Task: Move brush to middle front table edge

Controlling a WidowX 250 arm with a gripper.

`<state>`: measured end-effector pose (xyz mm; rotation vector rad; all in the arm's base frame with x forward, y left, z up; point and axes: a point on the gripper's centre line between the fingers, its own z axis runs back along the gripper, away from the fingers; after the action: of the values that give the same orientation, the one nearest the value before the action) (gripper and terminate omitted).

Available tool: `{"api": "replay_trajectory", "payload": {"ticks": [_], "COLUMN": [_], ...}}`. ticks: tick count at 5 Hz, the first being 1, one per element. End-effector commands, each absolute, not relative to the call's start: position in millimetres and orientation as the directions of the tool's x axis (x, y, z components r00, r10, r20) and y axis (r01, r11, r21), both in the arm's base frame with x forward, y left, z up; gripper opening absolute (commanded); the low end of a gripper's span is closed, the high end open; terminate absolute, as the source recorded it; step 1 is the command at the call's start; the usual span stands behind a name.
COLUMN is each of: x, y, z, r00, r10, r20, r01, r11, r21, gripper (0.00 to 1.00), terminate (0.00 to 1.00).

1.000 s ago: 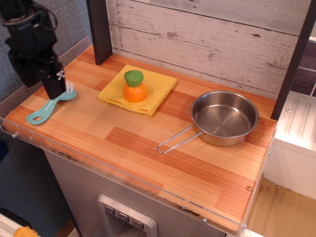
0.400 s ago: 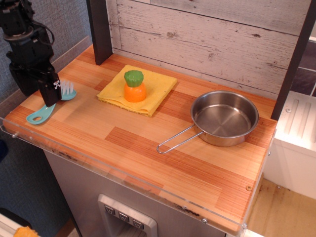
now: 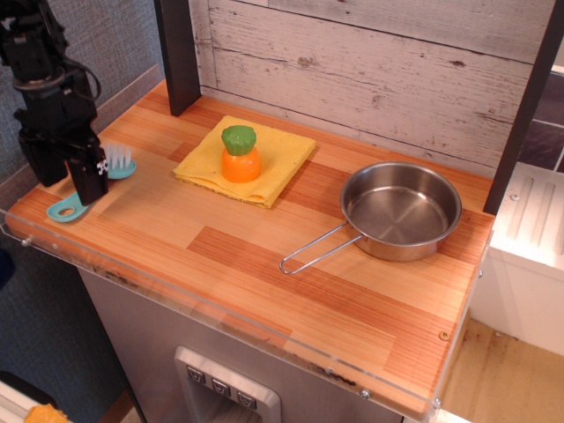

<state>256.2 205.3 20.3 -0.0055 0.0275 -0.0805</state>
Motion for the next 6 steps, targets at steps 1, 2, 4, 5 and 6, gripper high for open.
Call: {"api": "replay_trajectory", "payload": {"ticks": [1,2,4,5,6], "x": [266.0,266.1,258.8,253.8,243.0], "y": [195.9,190.5,179.6,161.5,123.3], "z": [12.3,7.5,13.6,43.6,74.3], "r00": [0.991,0.992,0.993,0.994,0.993], "r10": [-0.112,-0.104,-0.109,-0.104,-0.106], "r20": [-0.071,-0.075,-0.043,-0.037,0.046], "r01": [0.114,0.105,0.108,0.101,0.109], "r11": [0.993,0.994,0.994,0.993,0.991], "r21": [0.026,0.016,-0.020,-0.065,-0.084], "gripper": [1.00,0.00,0.00,0.00,0.00], "terminate": [0.00,0.00,0.00,0.00,0.00]}}
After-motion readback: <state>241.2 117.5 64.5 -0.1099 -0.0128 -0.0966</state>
